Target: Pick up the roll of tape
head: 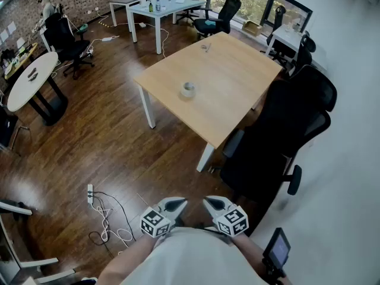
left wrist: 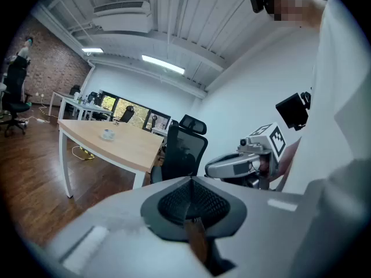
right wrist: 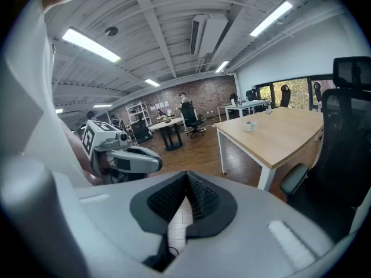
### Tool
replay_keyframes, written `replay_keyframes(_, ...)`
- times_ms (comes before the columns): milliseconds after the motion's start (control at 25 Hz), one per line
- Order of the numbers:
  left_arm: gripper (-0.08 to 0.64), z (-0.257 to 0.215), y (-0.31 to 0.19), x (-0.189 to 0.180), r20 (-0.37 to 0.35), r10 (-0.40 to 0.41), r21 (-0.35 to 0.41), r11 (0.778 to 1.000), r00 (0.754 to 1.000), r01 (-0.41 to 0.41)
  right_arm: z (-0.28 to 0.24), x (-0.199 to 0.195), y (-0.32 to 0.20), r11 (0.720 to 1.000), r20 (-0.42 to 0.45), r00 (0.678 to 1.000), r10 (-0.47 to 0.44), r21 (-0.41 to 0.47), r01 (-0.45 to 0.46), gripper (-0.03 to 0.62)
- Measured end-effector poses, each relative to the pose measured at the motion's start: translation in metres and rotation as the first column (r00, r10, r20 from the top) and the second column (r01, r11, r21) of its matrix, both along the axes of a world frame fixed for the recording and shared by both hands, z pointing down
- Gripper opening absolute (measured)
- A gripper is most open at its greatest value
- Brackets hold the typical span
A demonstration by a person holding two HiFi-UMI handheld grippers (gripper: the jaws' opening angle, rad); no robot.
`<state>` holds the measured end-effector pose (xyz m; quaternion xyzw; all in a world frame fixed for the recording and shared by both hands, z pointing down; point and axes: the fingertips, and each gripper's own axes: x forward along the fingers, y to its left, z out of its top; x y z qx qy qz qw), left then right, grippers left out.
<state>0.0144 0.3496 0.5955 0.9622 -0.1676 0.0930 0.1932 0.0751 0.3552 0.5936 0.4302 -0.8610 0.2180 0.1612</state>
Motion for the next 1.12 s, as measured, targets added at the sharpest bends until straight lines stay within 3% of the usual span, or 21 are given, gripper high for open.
replay_keyframes(440, 0.005, 0.019, -0.007, -0.059, 0.011, -0.059, -0.073, 0.996, 0.998, 0.059, 0.007, -0.040, -0.013, 0.999, -0.015, 1.000, -0.016, -0.033, 0.015, 0.008)
replay_keyframes(760, 0.005, 0.028, -0.043, -0.053, 0.031, -0.064, -0.080, 0.995, 0.997, 0.066, 0.004, -0.026, -0.059, 0.998, -0.014, 1.000, 0.024, 0.061, -0.023, 0.008)
replay_keyframes(1120, 0.005, 0.012, -0.142, -0.038, 0.069, -0.121, -0.043, 0.991, 0.990, 0.124, 0.002, -0.015, -0.163, 0.996, 0.019, 0.998, -0.060, 0.068, 0.059, 0.008)
